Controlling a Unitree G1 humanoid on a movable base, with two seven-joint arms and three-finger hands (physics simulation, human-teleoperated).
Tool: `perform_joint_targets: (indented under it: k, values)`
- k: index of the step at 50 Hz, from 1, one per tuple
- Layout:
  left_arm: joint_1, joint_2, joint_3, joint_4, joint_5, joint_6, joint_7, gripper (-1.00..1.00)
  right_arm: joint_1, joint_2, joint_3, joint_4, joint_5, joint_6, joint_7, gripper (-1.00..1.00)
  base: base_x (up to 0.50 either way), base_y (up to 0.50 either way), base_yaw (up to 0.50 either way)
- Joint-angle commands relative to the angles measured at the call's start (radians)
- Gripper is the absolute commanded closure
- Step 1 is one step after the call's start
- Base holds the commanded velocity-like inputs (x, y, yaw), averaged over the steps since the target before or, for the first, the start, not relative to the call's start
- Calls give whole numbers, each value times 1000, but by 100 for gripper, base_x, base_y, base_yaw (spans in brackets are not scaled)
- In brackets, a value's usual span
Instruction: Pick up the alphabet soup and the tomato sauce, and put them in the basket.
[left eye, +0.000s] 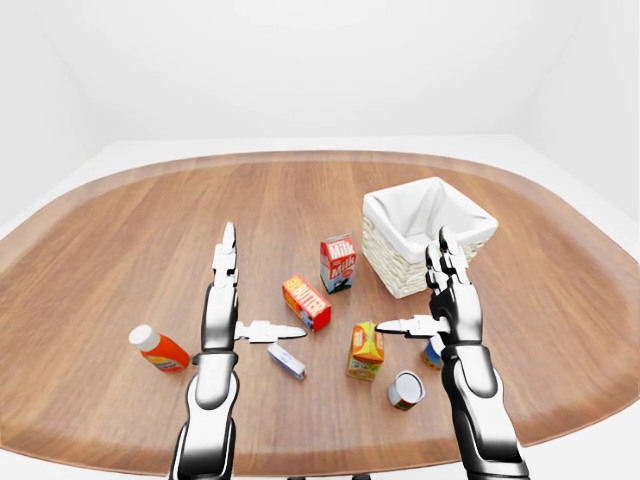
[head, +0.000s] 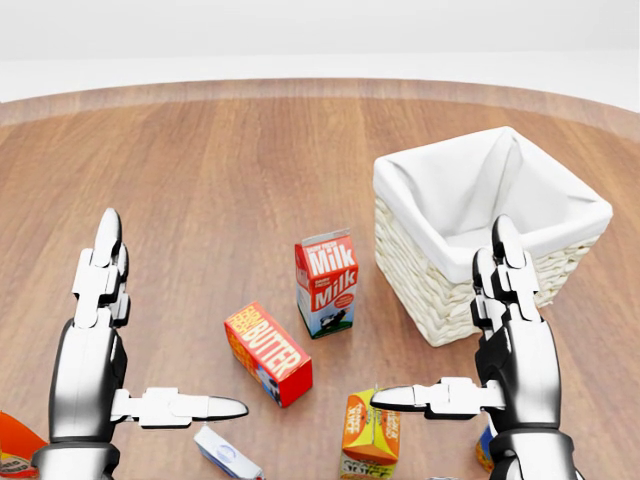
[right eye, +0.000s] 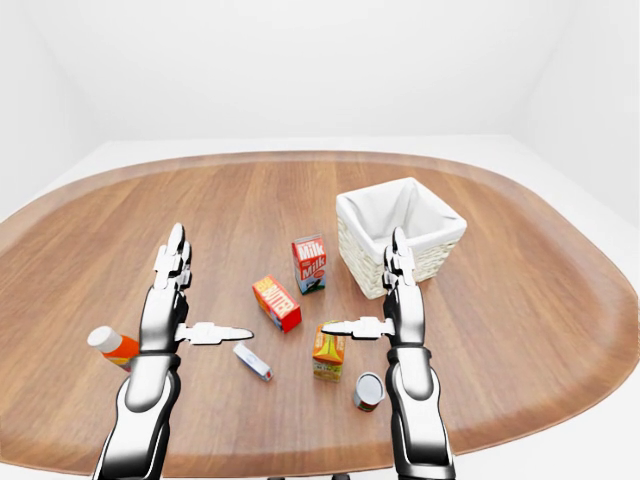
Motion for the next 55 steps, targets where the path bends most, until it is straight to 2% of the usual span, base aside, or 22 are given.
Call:
perform_joint_targets:
  k: [1, 24, 46, 55]
  values:
    - [2, 0, -2, -1, 2, 0, -2, -100, 1, 0, 2, 0, -2, 0, 2, -100, 23, 0, 0]
    - [-1, 0, -3, 9, 1, 0, -3, -100, 4, 0, 6, 1, -7, 0, 7, -100, 22, 0, 0]
    - [-1, 0, -8, 7, 22, 0, -3, -100, 2, 0, 6, 3, -5, 0, 9, -100, 0, 0, 0]
    - [-7, 3, -4, 16, 22, 0, -5, -100, 16, -9, 0, -41, -50, 0, 9, -100, 0, 0, 0]
